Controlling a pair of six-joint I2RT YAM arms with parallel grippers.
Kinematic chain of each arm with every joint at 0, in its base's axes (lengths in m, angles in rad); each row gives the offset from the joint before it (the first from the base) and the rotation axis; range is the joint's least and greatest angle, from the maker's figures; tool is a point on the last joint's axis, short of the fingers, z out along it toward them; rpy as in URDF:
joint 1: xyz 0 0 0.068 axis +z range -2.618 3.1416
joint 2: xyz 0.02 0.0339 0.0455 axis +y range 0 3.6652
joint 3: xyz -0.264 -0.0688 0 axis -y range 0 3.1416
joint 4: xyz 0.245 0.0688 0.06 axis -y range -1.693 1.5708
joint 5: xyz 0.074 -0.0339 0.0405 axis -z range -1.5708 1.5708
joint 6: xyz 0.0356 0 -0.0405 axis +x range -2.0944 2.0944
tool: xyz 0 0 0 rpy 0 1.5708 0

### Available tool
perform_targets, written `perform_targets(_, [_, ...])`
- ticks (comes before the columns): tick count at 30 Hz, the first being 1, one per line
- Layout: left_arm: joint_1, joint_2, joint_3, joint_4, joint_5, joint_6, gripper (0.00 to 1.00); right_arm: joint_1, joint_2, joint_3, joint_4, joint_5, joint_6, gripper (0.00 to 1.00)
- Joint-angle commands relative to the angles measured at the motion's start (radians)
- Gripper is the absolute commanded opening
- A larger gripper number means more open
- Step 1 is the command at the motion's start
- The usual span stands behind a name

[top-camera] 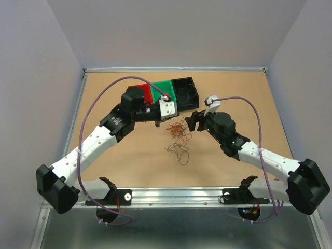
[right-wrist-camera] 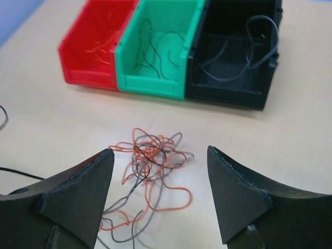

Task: Untangle the cables

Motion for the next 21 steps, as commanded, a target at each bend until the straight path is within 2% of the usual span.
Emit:
perform_targets(1, [-0.039,-0.049,0.183,-0.111,0.093,-0.092,0.0,-0.006,-0.017,-0.031,0.212,-0.176,-0.017,0.77])
perform_targets(7, [-0.053,-0.023,0.422,-0.125,-0.015,-0.203,0.0,-0.006,0.11,0.022,0.261,-0.354,-0.046,0.77])
perform_targets(10, [-0.053,-0.011,0.511,-0.093,-0.081,-0.253,0.0,-0.006,0.161,0.062,0.26,-0.335,-0.028,0.76])
perform_targets(13, [-0.053,0.008,0.61,-0.071,-0.205,-0.281,0.0,-0.006,0.192,0.076,0.26,-0.33,-0.014,0.75])
perform_targets(21, [-0.053,0.118,0.859,-0.071,-0.433,-0.364,0.0,-0.006,0.169,0.06,0.247,-0.41,-0.037,0.66])
